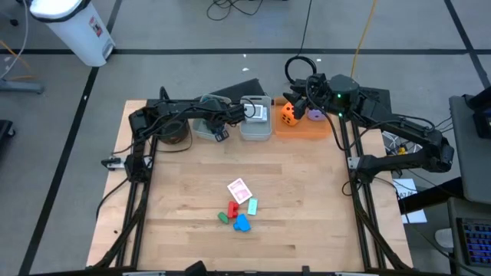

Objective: Pick & Place Toys
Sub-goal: Put the green game piece into the left gray bin

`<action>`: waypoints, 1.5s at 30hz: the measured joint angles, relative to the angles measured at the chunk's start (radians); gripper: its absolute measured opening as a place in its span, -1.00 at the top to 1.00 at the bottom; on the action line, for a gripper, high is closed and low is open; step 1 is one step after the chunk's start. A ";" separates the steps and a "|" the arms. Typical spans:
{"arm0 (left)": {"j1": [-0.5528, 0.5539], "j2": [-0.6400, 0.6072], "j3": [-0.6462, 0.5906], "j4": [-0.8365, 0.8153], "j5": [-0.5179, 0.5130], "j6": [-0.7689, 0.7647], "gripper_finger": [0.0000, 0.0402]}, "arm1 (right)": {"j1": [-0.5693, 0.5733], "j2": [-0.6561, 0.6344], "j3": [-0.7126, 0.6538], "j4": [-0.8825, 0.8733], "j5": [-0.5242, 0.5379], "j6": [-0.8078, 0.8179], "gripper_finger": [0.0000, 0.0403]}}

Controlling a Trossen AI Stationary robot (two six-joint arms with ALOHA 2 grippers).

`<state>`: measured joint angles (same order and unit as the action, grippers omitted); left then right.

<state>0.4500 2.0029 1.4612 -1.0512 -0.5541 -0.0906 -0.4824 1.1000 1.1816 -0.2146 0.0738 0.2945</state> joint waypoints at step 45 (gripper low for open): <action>-0.228 -0.726 -0.149 0.830 0.619 -0.290 -0.21 | 0.020 0.000 -0.003 -0.011 -0.216 0.017 -0.04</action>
<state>0.2221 1.2773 1.3120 -0.2208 0.0652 -0.3811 -0.4629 1.0999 1.1787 -0.2256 -0.1426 0.3119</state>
